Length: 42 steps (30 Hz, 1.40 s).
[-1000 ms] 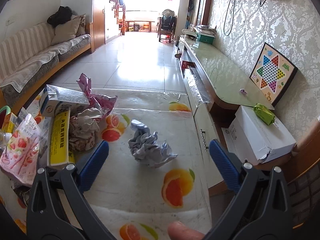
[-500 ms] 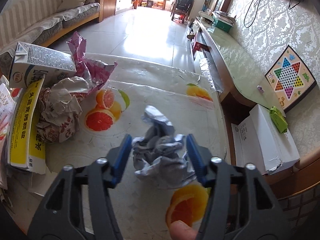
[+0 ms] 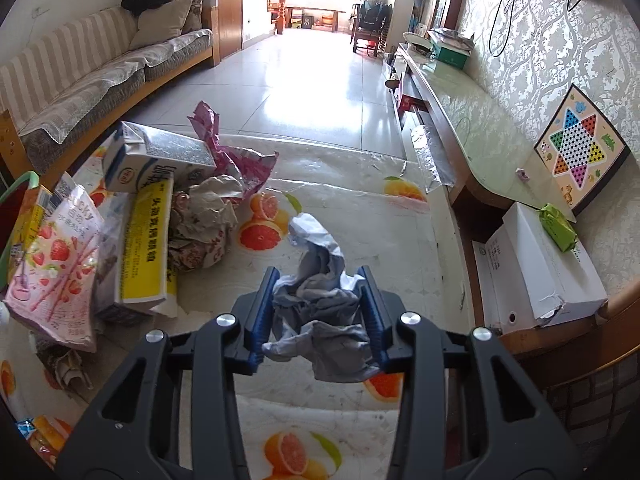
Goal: Collect trash
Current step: 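Carry both items over the red bin, open left then right gripper to drop them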
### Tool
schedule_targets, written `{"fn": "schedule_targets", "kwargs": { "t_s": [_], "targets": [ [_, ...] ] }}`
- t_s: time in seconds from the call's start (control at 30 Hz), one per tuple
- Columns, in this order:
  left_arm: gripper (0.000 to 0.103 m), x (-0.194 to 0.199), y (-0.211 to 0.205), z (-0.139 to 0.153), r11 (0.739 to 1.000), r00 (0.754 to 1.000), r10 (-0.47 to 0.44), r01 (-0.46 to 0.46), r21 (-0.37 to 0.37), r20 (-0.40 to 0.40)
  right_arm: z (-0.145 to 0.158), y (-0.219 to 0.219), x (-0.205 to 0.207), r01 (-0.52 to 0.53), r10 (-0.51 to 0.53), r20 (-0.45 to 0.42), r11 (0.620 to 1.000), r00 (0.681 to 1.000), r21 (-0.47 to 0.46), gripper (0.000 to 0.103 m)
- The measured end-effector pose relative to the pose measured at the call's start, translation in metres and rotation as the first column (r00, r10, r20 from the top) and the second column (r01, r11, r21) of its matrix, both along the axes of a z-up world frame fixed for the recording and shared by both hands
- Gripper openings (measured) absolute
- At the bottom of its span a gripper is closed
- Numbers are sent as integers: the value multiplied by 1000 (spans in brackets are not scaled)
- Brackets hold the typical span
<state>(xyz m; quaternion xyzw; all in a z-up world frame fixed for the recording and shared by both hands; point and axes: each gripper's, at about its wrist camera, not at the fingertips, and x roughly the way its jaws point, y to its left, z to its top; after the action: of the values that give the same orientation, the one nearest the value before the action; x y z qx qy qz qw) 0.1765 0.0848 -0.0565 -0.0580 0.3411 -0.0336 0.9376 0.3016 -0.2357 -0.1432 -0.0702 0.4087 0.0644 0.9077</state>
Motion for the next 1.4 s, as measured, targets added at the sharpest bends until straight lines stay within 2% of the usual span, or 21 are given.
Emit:
{"fn": "schedule_targets", "kwargs": {
  "t_s": [0.27, 0.53, 0.7, 0.87, 0.9, 0.93, 1.0, 1.17, 1.37, 1.4],
  "targets": [
    [55, 13, 38, 25, 999, 999, 43, -42, -19, 34, 52, 38, -40, -58, 53, 76, 996, 996, 65, 39],
    [55, 36, 112, 51, 987, 986, 152, -155, 48, 71, 83, 91, -53, -150, 138, 113, 983, 984, 110, 39],
    [55, 53, 159, 41, 968, 974, 220, -224, 112, 47, 96, 136, -55, -225, 210, 127, 966, 970, 125, 39],
    [56, 60, 190, 11, 961, 969, 246, -242, 131, -13, 102, 185, -56, -301, 285, 130, 944, 950, 132, 39],
    [59, 60, 192, 4, 960, 968, 249, -243, 136, -31, 102, 197, -56, -314, 298, 128, 940, 946, 132, 39],
    [73, 61, 196, -2, 961, 967, 251, -242, 136, -51, 102, 208, -55, -325, 310, 122, 935, 943, 139, 39],
    [81, 53, 197, -9, 962, 968, 247, -240, 134, -43, 100, 229, -54, -350, 336, 115, 927, 935, 136, 39],
    [86, 34, 205, -10, 966, 969, 243, -238, 103, -40, 96, 275, -51, -401, 390, 104, 905, 915, 138, 39],
    [88, 12, 219, -7, 961, 964, 263, -258, 100, -37, 95, 326, -49, -459, 448, 99, 874, 888, 161, 39],
    [91, 9, 222, -6, 959, 963, 269, -264, 103, -35, 95, 334, -49, -470, 459, 101, 867, 883, 165, 39]
  ]
}}
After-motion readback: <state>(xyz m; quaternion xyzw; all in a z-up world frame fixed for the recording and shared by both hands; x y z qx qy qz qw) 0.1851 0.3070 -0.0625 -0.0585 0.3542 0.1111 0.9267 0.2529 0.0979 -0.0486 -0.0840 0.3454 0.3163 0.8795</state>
